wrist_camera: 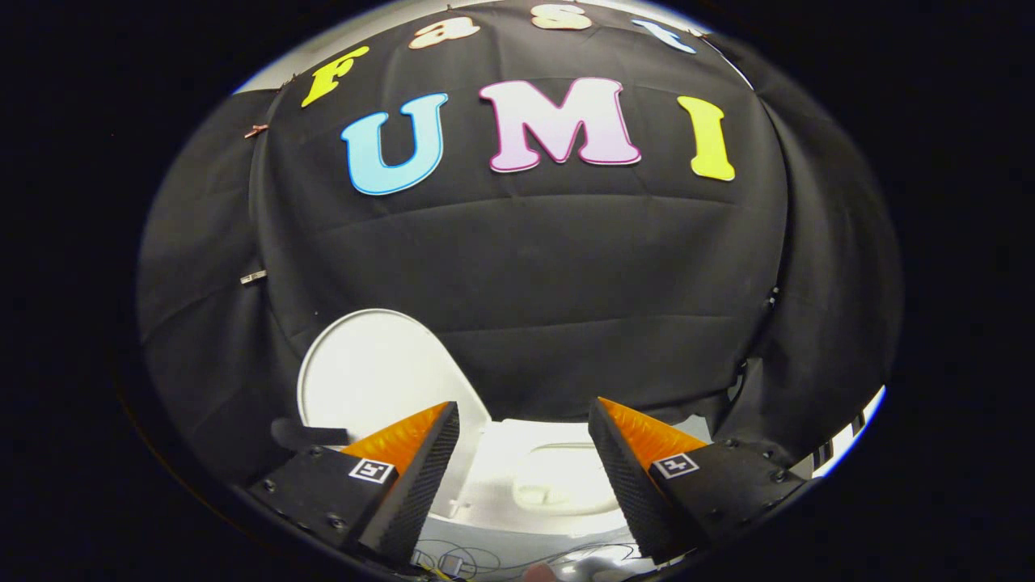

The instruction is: Open the toilet lid.

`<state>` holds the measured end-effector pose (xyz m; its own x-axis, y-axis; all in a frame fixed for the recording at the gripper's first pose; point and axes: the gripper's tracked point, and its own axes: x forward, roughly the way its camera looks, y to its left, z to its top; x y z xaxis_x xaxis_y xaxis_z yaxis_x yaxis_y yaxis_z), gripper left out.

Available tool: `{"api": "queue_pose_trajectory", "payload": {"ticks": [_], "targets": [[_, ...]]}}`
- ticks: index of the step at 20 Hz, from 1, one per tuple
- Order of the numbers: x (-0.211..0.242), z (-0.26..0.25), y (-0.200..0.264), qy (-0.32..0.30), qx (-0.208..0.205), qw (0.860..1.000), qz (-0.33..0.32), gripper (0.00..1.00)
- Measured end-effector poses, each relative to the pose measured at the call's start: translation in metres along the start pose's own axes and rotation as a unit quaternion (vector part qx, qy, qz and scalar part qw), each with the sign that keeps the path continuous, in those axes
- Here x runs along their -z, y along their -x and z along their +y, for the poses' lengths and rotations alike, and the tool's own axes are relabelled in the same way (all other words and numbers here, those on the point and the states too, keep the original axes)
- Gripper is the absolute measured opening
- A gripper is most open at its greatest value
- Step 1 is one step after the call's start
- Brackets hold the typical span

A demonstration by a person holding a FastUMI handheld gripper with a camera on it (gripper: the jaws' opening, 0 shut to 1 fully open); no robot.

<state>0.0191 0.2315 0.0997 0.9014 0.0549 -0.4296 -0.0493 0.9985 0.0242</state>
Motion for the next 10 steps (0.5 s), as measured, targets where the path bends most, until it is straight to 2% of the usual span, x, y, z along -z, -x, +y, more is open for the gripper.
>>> {"api": "queue_pose_trajectory", "payload": {"ticks": [3, 5, 10], "targets": [[0.024, -0.044, -0.015, 0.017, 0.015, 1.000, -0.013, 1.00], [0.038, -0.062, -0.021, 0.020, 0.011, 0.999, -0.032, 1.00], [0.051, -0.100, -0.031, 0.045, 0.013, 0.989, -0.143, 1.00]]}}
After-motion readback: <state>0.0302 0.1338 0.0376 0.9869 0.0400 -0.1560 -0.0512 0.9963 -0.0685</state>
